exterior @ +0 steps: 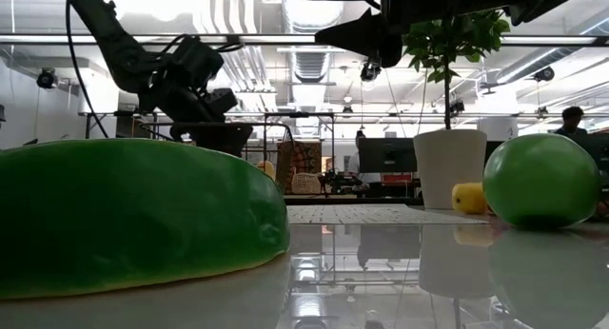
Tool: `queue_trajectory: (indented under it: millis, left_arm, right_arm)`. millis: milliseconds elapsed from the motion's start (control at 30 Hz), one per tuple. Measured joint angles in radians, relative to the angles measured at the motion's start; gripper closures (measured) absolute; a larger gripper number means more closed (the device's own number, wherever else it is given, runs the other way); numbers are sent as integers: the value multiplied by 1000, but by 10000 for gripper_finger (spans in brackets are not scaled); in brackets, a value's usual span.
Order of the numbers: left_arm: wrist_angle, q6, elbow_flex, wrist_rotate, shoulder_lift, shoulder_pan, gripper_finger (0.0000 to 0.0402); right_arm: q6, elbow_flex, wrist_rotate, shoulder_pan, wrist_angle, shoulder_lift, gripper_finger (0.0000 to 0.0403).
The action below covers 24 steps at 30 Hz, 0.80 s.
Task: Build produce basket
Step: Put the red pomegranate into the brown wire basket, then put the green apple into the brown wire basket
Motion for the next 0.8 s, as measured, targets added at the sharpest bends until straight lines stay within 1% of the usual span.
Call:
queue_trajectory:
  millis: [167, 433, 633, 767, 800]
  left_arm:
    - [-1, 1, -1, 0, 0, 0, 351]
    - [-4, 11, 1, 0, -22, 0, 348]
    - [-5, 75, -8, 1, -138, -8, 348]
    - [-53, 91, -10, 6, -244, -24, 347]
    - [-74, 91, -10, 21, -270, -29, 347]
  right_arm:
    - [2, 0, 0, 0, 0, 0, 51]
    - [5, 0, 0, 0, 0, 0, 51]
    - [7, 0, -1, 0, -3, 0, 51]
    - [8, 0, -1, 0, -5, 0, 51]
    - [9, 0, -1, 0, -6, 0, 51]
